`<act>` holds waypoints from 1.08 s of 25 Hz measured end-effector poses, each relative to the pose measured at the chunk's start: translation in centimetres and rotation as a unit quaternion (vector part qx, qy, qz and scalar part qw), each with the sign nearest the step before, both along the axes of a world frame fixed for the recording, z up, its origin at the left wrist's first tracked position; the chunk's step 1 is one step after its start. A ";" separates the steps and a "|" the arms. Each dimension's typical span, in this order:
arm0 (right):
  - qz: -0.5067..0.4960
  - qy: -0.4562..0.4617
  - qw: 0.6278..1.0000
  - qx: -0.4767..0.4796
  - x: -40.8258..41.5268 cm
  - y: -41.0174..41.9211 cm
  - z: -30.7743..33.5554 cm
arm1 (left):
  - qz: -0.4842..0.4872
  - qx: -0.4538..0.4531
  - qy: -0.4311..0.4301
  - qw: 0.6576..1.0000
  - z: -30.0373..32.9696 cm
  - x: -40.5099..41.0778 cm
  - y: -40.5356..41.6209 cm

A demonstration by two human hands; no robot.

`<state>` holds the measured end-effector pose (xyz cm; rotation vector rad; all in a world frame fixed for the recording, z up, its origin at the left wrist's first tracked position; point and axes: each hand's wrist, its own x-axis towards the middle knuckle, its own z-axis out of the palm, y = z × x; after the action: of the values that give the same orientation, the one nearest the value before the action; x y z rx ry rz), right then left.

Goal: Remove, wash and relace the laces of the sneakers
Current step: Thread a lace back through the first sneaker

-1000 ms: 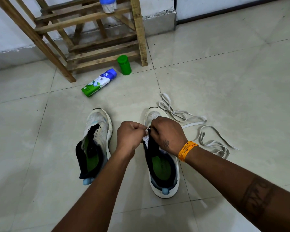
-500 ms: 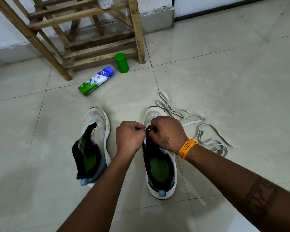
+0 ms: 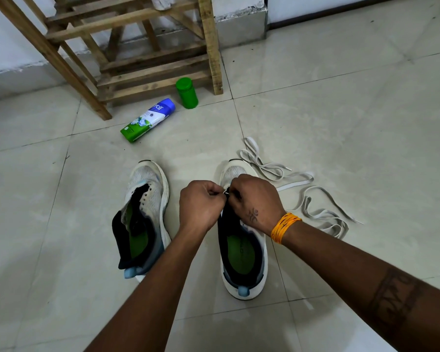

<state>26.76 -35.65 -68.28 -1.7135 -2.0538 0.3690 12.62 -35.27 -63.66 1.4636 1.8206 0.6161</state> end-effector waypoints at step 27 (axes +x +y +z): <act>-0.118 0.153 0.981 0.007 -1.1 -0.9 -1.1 | -0.004 -0.051 -0.121 0.991 -1.8 -0.8 2.5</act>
<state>25.68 -36.55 -69.39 -1.7453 -1.6134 0.5033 11.85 -32.77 -65.43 1.2706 1.6324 0.6568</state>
